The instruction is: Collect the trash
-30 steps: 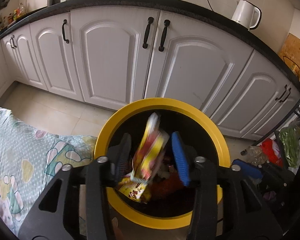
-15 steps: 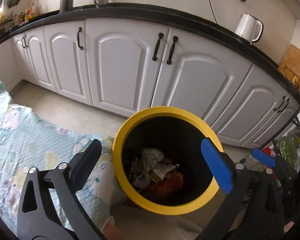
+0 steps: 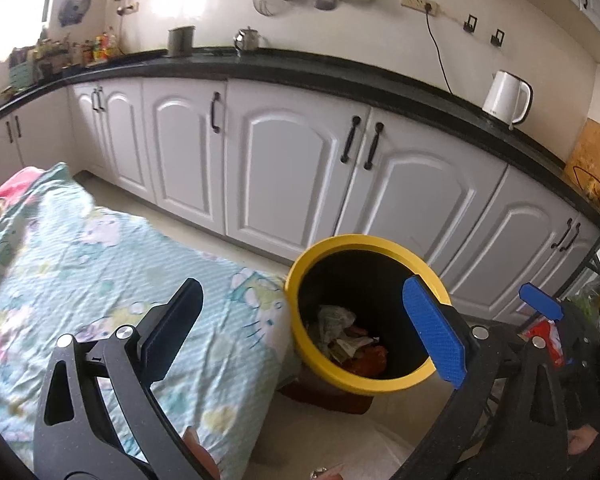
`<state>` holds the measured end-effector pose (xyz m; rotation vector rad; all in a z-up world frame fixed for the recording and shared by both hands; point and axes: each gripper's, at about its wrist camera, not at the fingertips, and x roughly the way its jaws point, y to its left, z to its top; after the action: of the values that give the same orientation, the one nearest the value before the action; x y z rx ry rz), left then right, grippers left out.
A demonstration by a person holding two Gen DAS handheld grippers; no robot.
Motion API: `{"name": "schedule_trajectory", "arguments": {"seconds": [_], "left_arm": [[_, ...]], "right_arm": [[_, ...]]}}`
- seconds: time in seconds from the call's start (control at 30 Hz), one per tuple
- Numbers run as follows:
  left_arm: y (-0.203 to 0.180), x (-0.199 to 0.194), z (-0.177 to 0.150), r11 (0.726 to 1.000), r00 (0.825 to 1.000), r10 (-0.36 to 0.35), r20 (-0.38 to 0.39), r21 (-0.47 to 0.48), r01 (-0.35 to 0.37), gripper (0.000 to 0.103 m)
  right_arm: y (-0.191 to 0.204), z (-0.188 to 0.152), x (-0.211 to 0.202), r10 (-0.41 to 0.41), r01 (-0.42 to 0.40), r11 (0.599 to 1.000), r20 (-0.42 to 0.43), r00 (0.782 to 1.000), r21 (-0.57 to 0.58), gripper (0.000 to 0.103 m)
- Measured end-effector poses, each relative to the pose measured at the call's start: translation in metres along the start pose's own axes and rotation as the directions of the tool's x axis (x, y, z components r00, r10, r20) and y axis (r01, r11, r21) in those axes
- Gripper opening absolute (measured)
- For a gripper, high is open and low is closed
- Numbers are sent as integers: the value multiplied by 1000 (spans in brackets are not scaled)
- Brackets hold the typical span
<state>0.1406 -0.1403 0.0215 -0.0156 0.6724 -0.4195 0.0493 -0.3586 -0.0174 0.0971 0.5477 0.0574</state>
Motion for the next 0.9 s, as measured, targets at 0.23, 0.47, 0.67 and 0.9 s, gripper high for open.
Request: {"name": "schedule_trajectory", "arguments": {"seconds": [0.23, 0.47, 0.67, 0.9], "left_arm": [[11, -29, -15, 999, 998, 40, 44, 3, -40, 92], [14, -56, -40, 995, 987, 93, 128, 21, -96, 92], [11, -70, -59, 992, 976, 116, 187, 24, -123, 92], [14, -82, -76, 992, 963, 123, 240, -14, -123, 92]], "right_arm": [[23, -6, -11, 3, -1, 999, 39, 999, -47, 97], [42, -15, -27, 11, -3, 998, 126, 992, -60, 97], [56, -28, -52, 18, 7, 995, 259, 966, -98, 97], [65, -40, -68, 17, 24, 994, 358, 933, -110, 97]]}}
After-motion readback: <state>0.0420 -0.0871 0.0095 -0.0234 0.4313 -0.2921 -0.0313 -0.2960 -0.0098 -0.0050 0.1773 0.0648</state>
